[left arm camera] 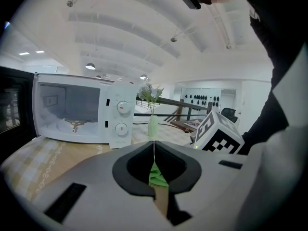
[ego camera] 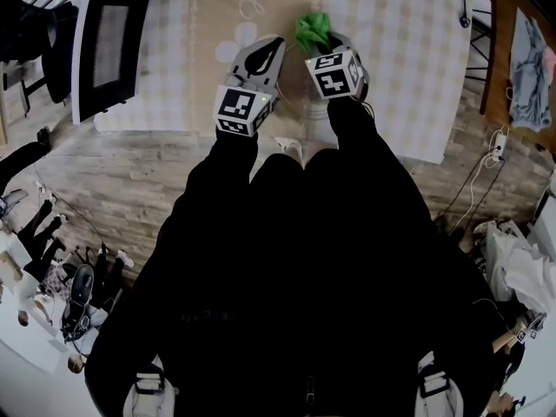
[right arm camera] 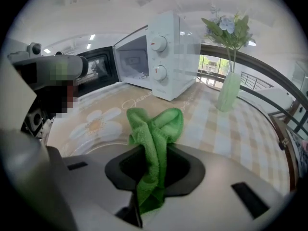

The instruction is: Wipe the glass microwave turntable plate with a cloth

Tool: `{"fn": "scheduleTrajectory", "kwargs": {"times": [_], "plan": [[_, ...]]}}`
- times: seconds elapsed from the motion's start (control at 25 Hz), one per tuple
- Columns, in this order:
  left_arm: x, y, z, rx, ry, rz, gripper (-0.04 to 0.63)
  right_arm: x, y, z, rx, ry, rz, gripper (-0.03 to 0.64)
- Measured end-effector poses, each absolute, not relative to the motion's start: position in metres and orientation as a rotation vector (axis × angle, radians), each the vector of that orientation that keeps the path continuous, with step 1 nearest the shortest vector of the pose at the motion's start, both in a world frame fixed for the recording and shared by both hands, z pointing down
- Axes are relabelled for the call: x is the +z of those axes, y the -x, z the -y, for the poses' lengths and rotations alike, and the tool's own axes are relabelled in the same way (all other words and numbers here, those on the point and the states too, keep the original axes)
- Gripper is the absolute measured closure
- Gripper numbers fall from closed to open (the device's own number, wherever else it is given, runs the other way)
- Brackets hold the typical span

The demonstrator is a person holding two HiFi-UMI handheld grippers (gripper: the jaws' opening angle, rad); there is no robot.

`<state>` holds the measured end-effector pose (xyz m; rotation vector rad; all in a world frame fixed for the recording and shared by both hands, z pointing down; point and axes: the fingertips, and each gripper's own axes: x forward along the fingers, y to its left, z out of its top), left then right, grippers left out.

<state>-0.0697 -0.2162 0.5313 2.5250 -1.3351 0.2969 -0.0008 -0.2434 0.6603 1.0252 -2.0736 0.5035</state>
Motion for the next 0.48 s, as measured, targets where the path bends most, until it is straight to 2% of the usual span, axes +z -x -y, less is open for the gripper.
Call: {"fn": "scheduleTrajectory", "kwargs": {"times": [0.48], "plan": [[0.531,0.043,0.214,0.296,-2.555,1.256,0.574,0.66,-0.065,0.238,0.54,-1.176,1.979,0.528]]}}
